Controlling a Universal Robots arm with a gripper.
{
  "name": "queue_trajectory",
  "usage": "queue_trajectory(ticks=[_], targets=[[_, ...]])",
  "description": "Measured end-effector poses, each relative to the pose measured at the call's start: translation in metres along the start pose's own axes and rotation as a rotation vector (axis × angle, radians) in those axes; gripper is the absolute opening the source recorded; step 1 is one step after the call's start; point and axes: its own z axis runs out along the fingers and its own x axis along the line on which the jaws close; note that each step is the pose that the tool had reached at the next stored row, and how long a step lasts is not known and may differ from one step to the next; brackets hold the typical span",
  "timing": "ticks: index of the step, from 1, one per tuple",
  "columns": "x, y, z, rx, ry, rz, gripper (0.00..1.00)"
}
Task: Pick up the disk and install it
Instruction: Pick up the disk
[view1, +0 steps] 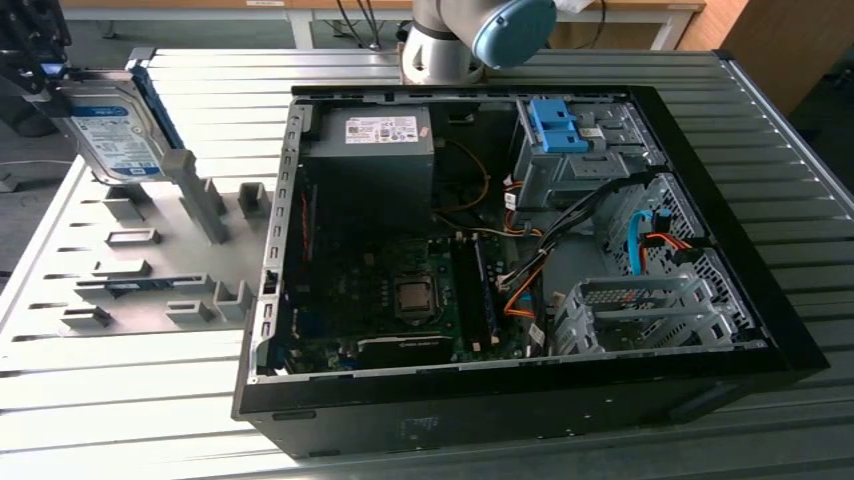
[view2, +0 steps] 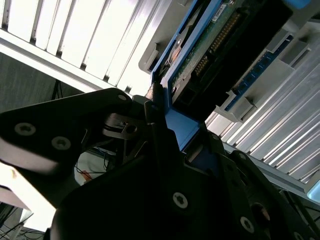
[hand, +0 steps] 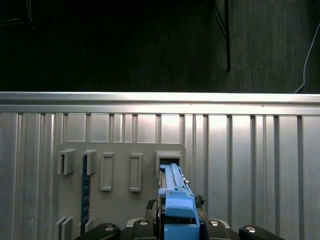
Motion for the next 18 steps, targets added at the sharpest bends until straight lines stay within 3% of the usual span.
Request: queue_trajectory(ticks=[18], targets=[[0.0000, 0.0002, -0.0088, 0.0001, 0.0000, 0.000, 0.37]])
